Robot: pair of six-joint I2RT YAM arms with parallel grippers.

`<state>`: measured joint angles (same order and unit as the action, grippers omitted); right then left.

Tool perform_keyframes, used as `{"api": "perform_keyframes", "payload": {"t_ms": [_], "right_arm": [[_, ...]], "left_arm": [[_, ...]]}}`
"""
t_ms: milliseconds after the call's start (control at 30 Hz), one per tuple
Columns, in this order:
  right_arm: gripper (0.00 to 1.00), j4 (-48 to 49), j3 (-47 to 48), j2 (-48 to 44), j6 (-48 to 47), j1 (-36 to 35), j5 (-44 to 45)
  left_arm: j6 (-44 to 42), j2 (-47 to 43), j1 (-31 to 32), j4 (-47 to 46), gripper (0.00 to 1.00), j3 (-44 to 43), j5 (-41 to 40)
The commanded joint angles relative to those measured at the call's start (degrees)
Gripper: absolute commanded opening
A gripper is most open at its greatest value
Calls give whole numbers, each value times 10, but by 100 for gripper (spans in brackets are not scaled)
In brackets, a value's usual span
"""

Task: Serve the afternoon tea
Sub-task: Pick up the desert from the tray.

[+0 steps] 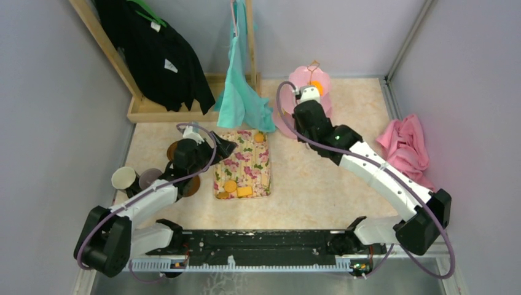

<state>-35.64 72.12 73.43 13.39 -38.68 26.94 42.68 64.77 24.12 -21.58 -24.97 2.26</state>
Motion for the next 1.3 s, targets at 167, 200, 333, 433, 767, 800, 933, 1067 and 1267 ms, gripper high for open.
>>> {"api": "perform_keyframes", "payload": {"t_ms": [167, 200, 333, 433, 767, 800, 933, 1067, 1267], "right_arm": [[22, 33, -69, -16, 53, -96, 14], [22, 40, -76, -9, 58, -102, 7], [22, 69, -96, 20, 77, -116, -22], [22, 92, -97, 53, 87, -124, -51], [21, 129, -54, 178, 103, -138, -90], [21, 128, -43, 193, 102, -138, -91], [20, 117, 15, 261, 93, -130, -97], [20, 115, 48, 299, 87, -105, -112], [19, 105, 86, 337, 70, -72, -115]], "left_arm": [[13, 36, 0, 26, 95, -19, -2], [12, 45, 0, 28, 95, -24, 0], [12, 89, -4, 16, 95, -51, 4], [16, 138, -8, 9, 94, -86, 15], [24, 238, -29, -6, 91, -147, 55], [23, 234, -31, -8, 91, -144, 51], [17, 216, -34, -3, 91, -138, 39], [9, 193, -35, 1, 91, -129, 29], [13, 149, -35, -12, 91, -93, 13]]}}
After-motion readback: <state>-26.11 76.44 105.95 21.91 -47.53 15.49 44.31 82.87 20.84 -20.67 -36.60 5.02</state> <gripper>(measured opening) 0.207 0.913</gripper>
